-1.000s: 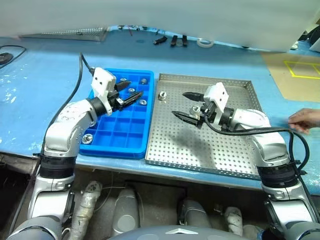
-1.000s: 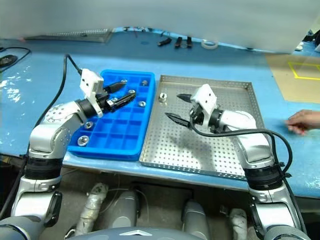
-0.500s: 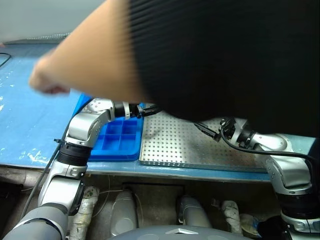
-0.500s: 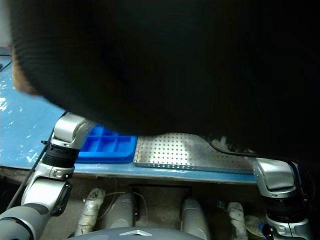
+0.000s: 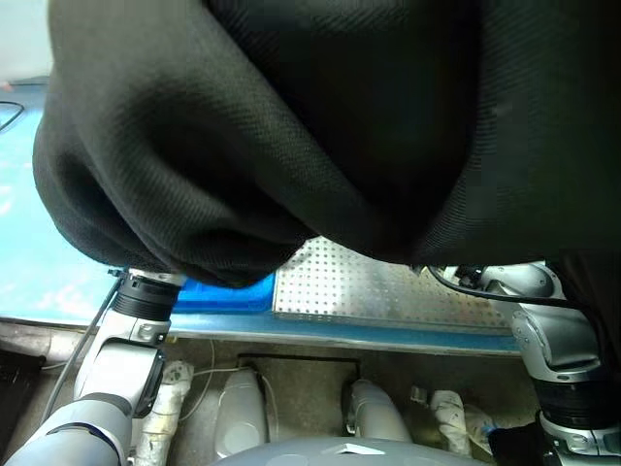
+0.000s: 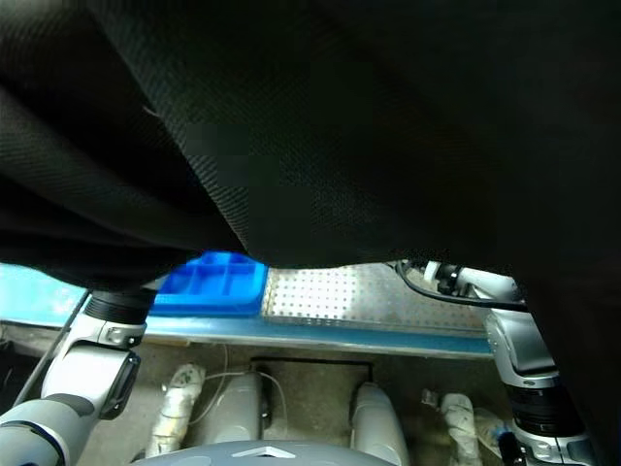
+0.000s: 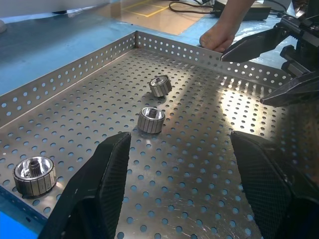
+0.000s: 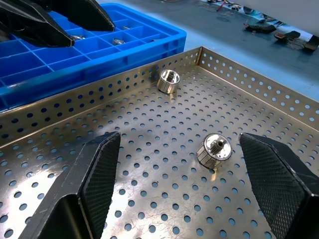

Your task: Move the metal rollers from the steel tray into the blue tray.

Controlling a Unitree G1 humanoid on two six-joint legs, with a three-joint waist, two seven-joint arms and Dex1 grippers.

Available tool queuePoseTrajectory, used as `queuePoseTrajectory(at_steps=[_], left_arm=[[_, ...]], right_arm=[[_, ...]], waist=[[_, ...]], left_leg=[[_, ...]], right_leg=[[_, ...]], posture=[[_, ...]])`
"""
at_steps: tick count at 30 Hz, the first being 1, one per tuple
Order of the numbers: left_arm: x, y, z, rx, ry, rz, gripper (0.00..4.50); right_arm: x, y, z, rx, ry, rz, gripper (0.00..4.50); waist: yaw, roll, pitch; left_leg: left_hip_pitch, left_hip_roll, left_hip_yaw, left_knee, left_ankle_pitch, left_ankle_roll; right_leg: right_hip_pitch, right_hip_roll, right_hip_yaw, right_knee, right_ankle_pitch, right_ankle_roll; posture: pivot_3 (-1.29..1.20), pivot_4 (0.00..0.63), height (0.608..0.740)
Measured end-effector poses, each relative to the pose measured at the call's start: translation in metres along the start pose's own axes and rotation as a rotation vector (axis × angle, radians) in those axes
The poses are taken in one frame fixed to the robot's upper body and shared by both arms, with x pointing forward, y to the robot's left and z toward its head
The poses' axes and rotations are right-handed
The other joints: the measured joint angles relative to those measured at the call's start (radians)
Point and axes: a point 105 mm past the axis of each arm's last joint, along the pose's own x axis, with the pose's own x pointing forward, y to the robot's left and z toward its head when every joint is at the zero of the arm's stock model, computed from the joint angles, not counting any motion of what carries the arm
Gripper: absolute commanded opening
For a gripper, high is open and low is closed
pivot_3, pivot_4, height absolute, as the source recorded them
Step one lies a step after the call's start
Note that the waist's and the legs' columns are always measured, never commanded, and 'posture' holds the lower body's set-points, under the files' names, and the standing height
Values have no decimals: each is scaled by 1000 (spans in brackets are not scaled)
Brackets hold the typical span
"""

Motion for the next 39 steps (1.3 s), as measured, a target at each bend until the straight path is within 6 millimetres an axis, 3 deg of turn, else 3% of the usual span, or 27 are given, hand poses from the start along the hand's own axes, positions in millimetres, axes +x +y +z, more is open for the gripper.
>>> queuePoseTrajectory(at_steps=[28, 32, 39], left_arm=[[-16, 17, -9, 9, 24, 89, 3350], [-7, 12, -12, 29, 36, 40, 3350], [35, 1, -17, 77, 96, -106, 3350]], right_arm=[[10, -2, 10, -18, -28, 33, 4036], [9, -2, 9, -15, -24, 26, 4036], [0, -2, 5, -14, -18, -11, 4036]], waist=[[3, 1, 0], [4, 1, 0], [-1, 1, 0]], left_leg=[[1, 0, 0, 0, 0, 0], [0, 0, 0, 0, 0, 0], [1, 0, 0, 0, 1, 1]], right_leg=[[1, 0, 0, 0, 0, -1], [1, 0, 0, 0, 0, -1], [1, 0, 0, 0, 0, 0]], posture=[[-82, 150, 740], [-123, 150, 740], [-206, 150, 740]])
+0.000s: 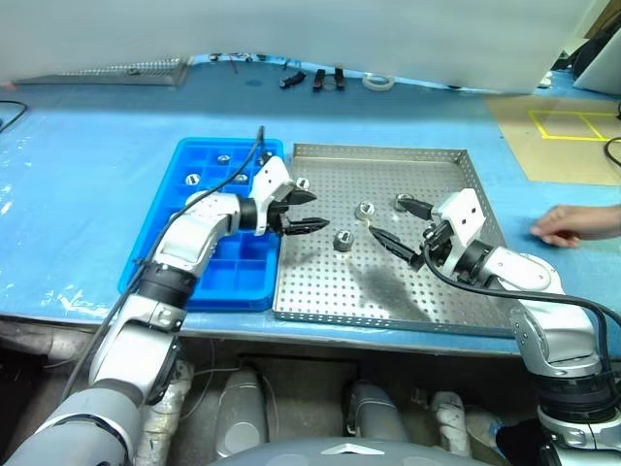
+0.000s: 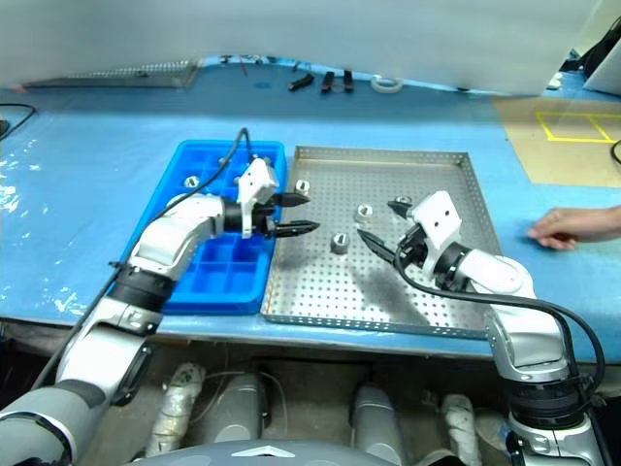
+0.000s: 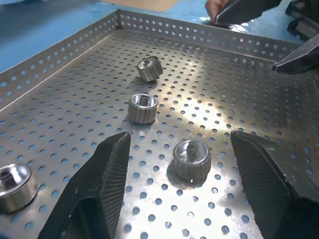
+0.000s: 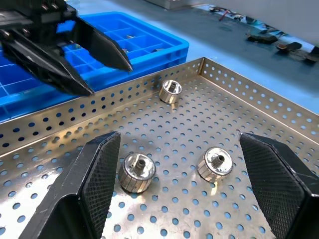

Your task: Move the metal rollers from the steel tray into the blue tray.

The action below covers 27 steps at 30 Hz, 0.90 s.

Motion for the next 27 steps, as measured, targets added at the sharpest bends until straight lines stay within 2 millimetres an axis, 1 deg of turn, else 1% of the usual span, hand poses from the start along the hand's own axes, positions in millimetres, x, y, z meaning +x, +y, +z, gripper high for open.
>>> queuePoseTrajectory(at_steps=[6, 12, 17, 23, 27], left_arm=[[30, 1, -12, -13, 75, -93, 3350], [45, -2, -28, -16, 147, -154, 3350], [51, -7, -42, 1, 211, -193, 3350], [46, -3, -58, 21, 292, -174, 3350], [47, 2, -58, 40, 313, -146, 3350]], right_arm=[[-12, 5, -2, 14, 4, -43, 4036], [-30, 21, -4, 66, 13, -57, 4036], [-38, 32, -6, 100, 25, -78, 4036], [-41, 30, -9, 109, 34, -123, 4036], [-43, 29, -11, 109, 44, -141, 4036]], waist=[[-14, 0, 0], [-33, 0, 0], [-54, 0, 0], [-77, 0, 0], [-76, 0, 0]], left_leg=[[0, -1, 0, 0, 0, 1], [1, -1, 0, 0, -3, 5], [7, -1, 0, 0, -5, 8], [8, -1, 1, -1, -6, 11], [8, -1, 2, -1, -7, 12]], right_leg=[[1, 0, 0, -1, 0, 1], [3, 0, 0, -4, 0, 1], [12, 0, 0, -10, 1, 1], [15, -1, 0, -15, 2, 2], [15, -1, 0, -16, 2, 2]], posture=[[-303, 150, 740], [-387, 150, 740], [-427, 150, 740], [-447, 150, 740], [-448, 150, 740]])
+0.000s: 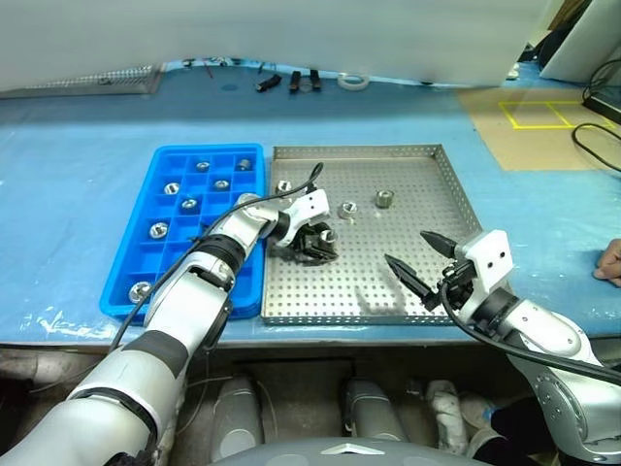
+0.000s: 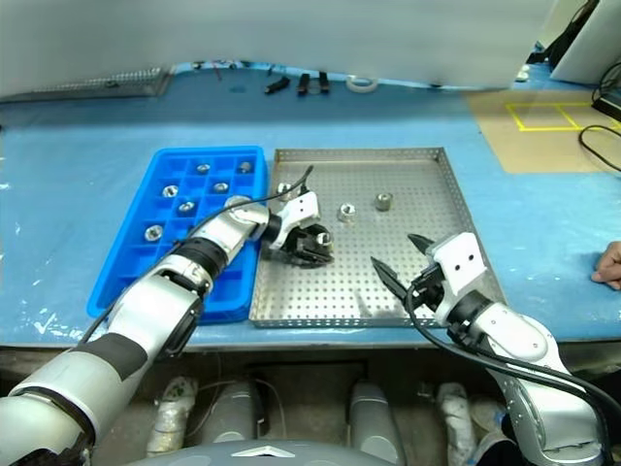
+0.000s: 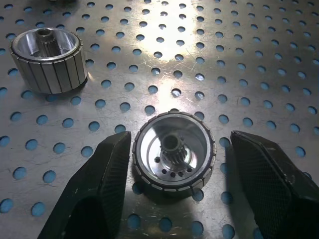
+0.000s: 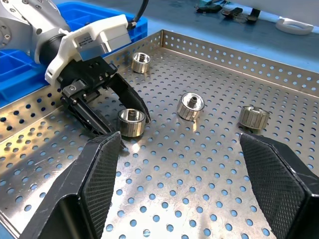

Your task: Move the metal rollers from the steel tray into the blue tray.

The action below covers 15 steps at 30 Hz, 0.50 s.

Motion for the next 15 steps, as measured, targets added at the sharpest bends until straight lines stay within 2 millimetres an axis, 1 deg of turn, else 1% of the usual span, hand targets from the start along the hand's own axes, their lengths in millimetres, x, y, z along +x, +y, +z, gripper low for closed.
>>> queuePoseTrajectory(at_steps=[2, 3, 5, 7, 9, 15], left_arm=[[-1, 3, 0, -1, 9, 24, 3350], [-1, 4, -1, -1, 8, 35, 3184], [0, 6, -1, 2, 2, 48, 2735], [1, 3, -1, 15, -2, 32, 2143], [0, 4, -1, 13, -3, 36, 1816], [-10, 6, -5, -15, -32, 28, 1807]], right_arm=[[0, -1, 0, -1, 2, -6, 4036], [0, -1, 0, -2, 2, -9, 4036], [0, -2, 0, -3, 2, -15, 4036], [0, -2, 0, -5, 1, -19, 4036], [1, -2, 2, -9, -6, -17, 4036], [7, 1, 9, -20, -30, 12, 4036]], waist=[[-1, 0, 0], [-1, 0, 0], [-1, 0, 0], [-1, 0, 0], [-1, 0, 0], [1, 0, 0]], left_leg=[[0, 0, 0, 0, 0, 0], [0, 0, 0, 0, 0, 0], [0, 0, 0, 0, 0, 0], [0, 0, 1, 0, 0, 0], [1, 0, 1, 0, 0, 0], [0, 0, 1, -2, 0, 0]], right_leg=[[0, 0, 0, 0, 0, 0], [0, 0, 0, 0, 0, 0], [0, 0, 0, 0, 0, 0], [0, -1, 0, 0, 0, 0], [0, -1, 0, 0, 0, 0], [0, -1, 0, -1, 0, 0]], posture=[[-444, 150, 740], [-440, 150, 740], [-435, 150, 740], [-426, 150, 740], [-426, 150, 740], [-361, 150, 740]])
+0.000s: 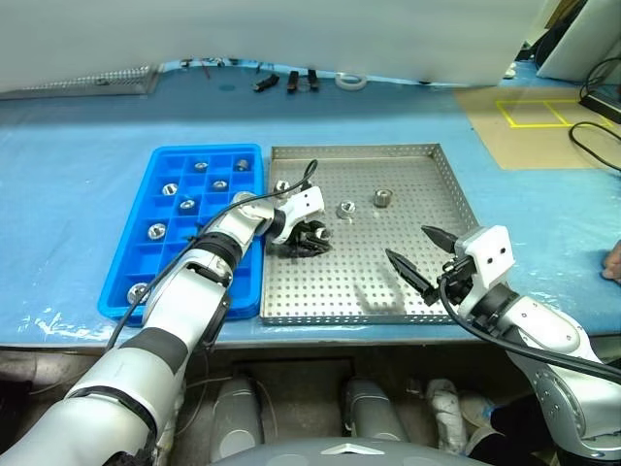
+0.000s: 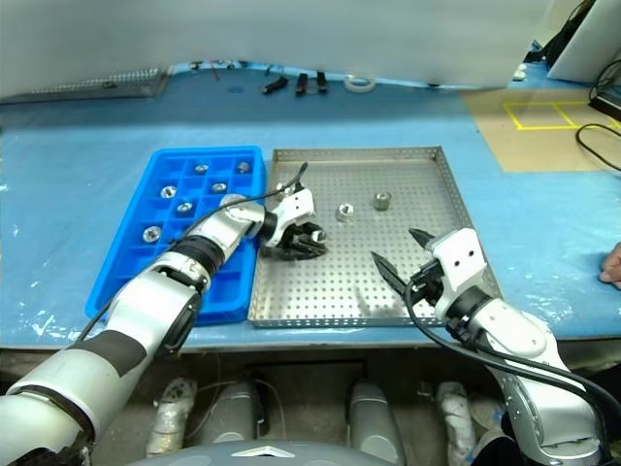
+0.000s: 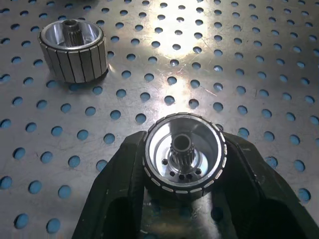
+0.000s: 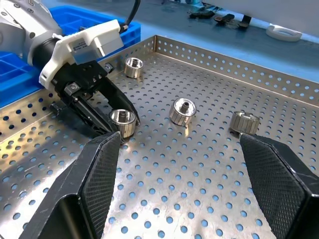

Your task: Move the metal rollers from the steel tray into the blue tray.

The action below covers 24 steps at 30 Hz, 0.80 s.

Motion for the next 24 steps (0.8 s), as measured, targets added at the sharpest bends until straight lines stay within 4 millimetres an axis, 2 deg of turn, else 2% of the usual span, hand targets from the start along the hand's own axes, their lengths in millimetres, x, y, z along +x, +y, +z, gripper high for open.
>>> queuePoseTrajectory(at_steps=[3, 6, 9, 18, 21, 24], left_arm=[[-10, 5, 12, -4, -80, 17, 1807], [-36, 13, 27, 46, -160, 46, 1807], [-72, 15, 30, 76, -210, 119, 1807], [-134, 5, -2, -42, -206, 431, 1807], [-155, 1, -19, -75, -188, 548, 1807], [-164, -4, -38, -132, -170, 626, 1807]], right_arm=[[6, 4, 6, -4, -24, 42, 4036], [17, 7, 13, -7, -48, 106, 4036], [34, 12, 21, -17, -69, 197, 4036], [78, 27, 32, -44, -102, 442, 4036], [87, 31, 30, -44, -97, 502, 4036], [91, 32, 26, -46, -88, 540, 4036]], waist=[[1, 0, 0], [1, -1, 0], [1, 0, 0], [72, 1, 1], [92, 1, 1], [118, 1, 1]], left_leg=[[0, 0, 0, -1, 0, 0], [0, 1, 0, -2, 0, 0], [2, 1, 1, -3, 1, -1], [-2, 3, 0, -4, 1, -3], [-4, 2, -1, -4, 1, -3], [-6, 2, -2, -4, 3, -5]], right_leg=[[0, 0, 0, 0, 0, 0], [-1, 0, 0, 0, 0, 0], [-1, 0, 0, 1, 0, -1], [-4, 0, -4, 1, -1, -3], [-5, 0, -5, 1, -1, -3], [-6, 0, -6, 1, -1, -3]], posture=[[-287, 150, 740], [-214, 150, 740], [-126, 150, 740], [153, 150, 740], [193, 150, 740], [220, 150, 740]])
